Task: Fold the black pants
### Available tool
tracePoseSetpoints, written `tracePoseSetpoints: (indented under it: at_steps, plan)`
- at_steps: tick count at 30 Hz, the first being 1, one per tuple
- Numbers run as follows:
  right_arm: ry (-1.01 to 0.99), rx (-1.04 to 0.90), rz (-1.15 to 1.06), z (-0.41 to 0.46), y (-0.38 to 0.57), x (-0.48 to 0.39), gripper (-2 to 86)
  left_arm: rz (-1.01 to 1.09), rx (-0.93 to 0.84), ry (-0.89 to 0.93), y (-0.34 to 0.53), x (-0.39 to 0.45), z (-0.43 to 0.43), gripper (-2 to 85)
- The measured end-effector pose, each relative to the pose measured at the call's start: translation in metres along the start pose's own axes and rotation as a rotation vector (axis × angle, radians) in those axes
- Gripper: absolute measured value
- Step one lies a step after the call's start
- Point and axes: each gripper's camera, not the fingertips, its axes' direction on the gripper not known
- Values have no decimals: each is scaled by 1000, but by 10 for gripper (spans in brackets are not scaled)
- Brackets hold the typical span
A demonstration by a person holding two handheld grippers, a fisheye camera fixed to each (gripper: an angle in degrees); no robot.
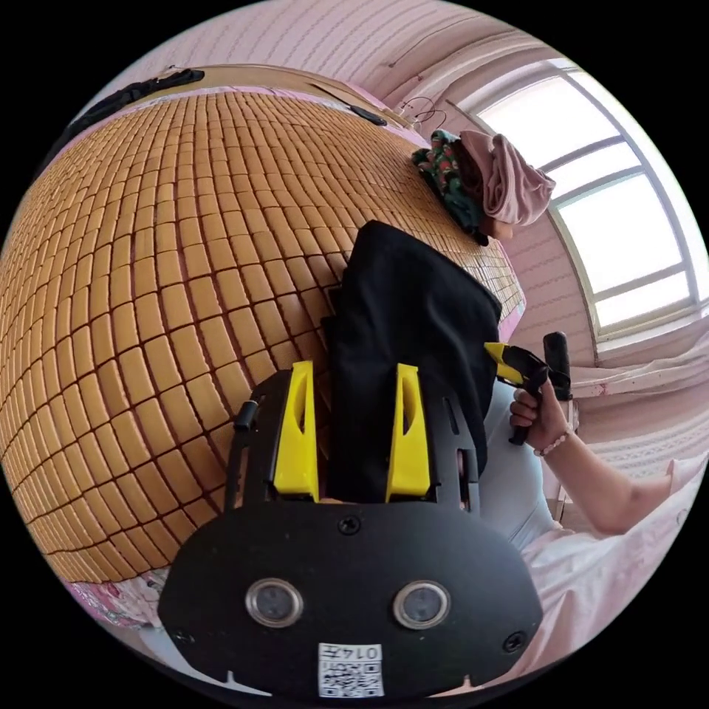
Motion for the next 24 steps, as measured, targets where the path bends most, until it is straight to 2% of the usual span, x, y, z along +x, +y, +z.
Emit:
tracePoseSetpoints:
  at_steps: [2,4,7,12,19,24]
  plan:
    - [-43,-20,26,11,7,-1,113,-98,-43,179,7,-14,4,82]
    - [-80,-71,17,24,13,-9,90,-138,-17,230,18,-23,-1,57]
    - [-76,-160,-91,42,25,-44,51,-76,46,188,43,-22,-16,25]
    - [-76,-258,-458,79,48,-172,32,-131,202,138,98,-20,-54,4]
    - [-161,-490,-1003,172,110,-377,24,-299,735,148,242,-18,-158,-5]
    - [-278,-713,-1407,279,207,-549,21,-425,1117,19,367,-5,-233,-5]
